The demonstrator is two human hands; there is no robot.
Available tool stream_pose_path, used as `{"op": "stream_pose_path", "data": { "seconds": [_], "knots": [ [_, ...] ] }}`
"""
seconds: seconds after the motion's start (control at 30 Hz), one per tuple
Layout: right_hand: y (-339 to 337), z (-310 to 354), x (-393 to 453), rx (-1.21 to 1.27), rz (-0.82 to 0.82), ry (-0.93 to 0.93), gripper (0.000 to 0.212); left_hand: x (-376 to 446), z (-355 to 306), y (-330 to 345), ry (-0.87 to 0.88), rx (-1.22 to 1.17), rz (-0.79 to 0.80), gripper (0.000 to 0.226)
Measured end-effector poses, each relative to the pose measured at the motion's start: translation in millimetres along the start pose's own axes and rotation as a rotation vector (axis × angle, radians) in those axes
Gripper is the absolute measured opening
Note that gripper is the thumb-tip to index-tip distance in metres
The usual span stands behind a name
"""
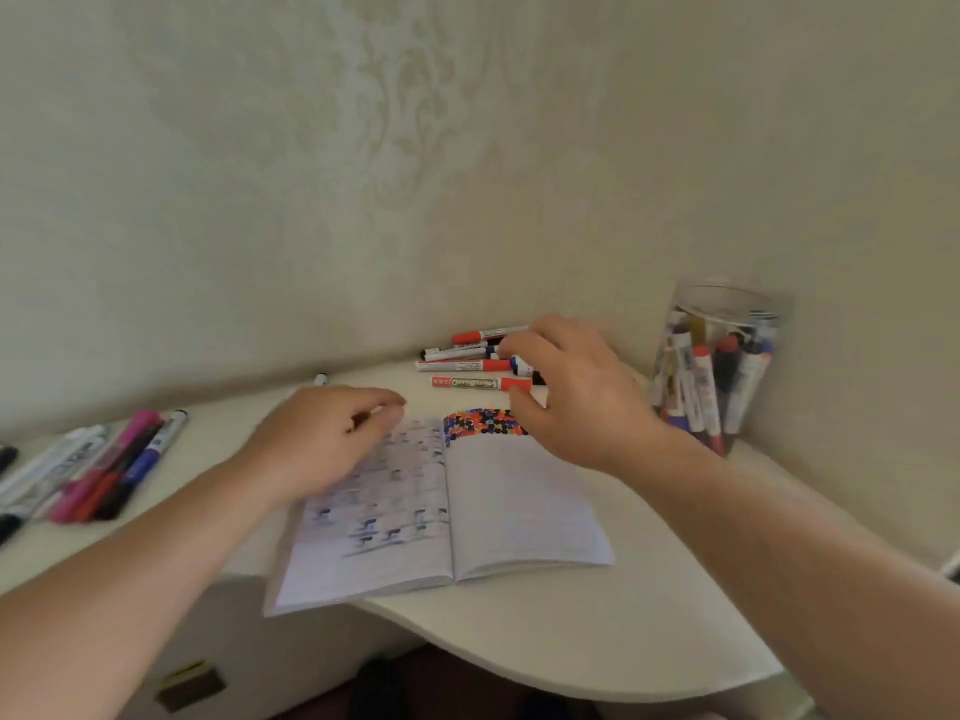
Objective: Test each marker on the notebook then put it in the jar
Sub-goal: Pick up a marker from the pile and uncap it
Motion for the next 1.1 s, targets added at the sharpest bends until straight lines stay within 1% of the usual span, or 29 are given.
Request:
{"op": "stream_pose_path", "data": {
  "seconds": [0.07, 0.1, 0.13, 0.2, 0.27, 0.3, 0.4, 0.5, 0.57, 0.6, 0.63, 0.67, 0.7, 0.73, 0.77, 0.83, 0.87, 0.93, 1.0, 1.1],
  "knots": [
    [29, -3, 2, 0.086, 0.054, 0.055, 0.038, 3, 30, -13, -0.238, 0.044, -0.183, 0.02],
    [40, -5, 3, 0.134, 0.044, 0.09, 0.038, 2, 48, -18, -0.361, 0.041, -0.211, 0.016],
    [49, -9, 3, 0.186, 0.008, 0.135, 0.037, -1, 63, -24, -0.474, 0.013, -0.191, 0.014],
    [58, -15, 3, 0.291, -0.074, 0.256, 0.034, -7, 86, -29, -0.645, -0.067, -0.063, 0.021],
    [61, -20, 5, 0.365, -0.1, 0.349, 0.033, -15, 98, -30, -0.695, -0.057, 0.073, 0.03],
    [60, -20, 5, 0.376, -0.098, 0.357, 0.031, -17, 98, -29, -0.687, -0.014, 0.123, 0.03],
    [59, -21, 2, 0.408, -0.087, 0.354, 0.027, -16, 95, -27, -0.651, 0.131, 0.17, 0.019],
    [57, -21, 0, 0.462, -0.084, 0.412, 0.024, -6, 88, -28, -0.559, 0.488, 0.347, 0.024],
    [55, -19, 1, 0.511, -0.084, 0.441, 0.023, -3, 89, -31, -0.536, 0.62, 0.449, 0.027],
    [54, -18, 2, 0.528, -0.081, 0.447, 0.02, -1, 89, -35, -0.534, 0.639, 0.444, 0.026],
    [53, -16, 3, 0.53, -0.075, 0.453, 0.017, 1, 89, -41, -0.541, 0.602, 0.386, 0.02],
    [53, -14, 3, 0.529, -0.069, 0.462, 0.013, 4, 88, -46, -0.555, 0.471, 0.292, 0.012],
    [51, -11, 4, 0.545, -0.066, 0.474, 0.012, 7, 81, -49, -0.538, 0.305, 0.196, 0.009],
    [50, -9, 5, 0.583, -0.06, 0.488, 0.014, 10, 69, -48, -0.473, 0.136, 0.106, 0.011],
    [49, -6, 6, 0.645, -0.045, 0.495, 0.015, 14, 49, -45, -0.378, -0.009, 0.049, 0.01],
    [47, 2, 8, 0.81, 0.031, 0.465, 0.016, 16, 1, -34, -0.161, -0.172, 0.023, 0.005],
    [46, 7, 7, 0.908, 0.083, 0.436, 0.017, 16, -22, -28, -0.054, -0.228, 0.032, 0.008],
    [46, 17, 5, 1.094, 0.152, 0.383, 0.024, 13, -56, -16, 0.113, -0.273, 0.09, 0.022],
    [45, 24, 4, 1.257, 0.156, 0.417, 0.034, 14, -73, -3, 0.168, -0.263, 0.115, 0.029],
    [44, 24, 5, 1.343, 0.121, 0.548, 0.044, 16, -83, 8, 0.2, -0.335, 0.119, 0.032]
  ]
}}
Point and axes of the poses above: each hand's wrist, its own x-axis towards the middle knuckle, its own y-axis out of the palm, z = x × y, the point moved 1 cm from there along x, towards the middle knuckle, and after that the axes turned 5 degrees about x, right-handed, at the moved point
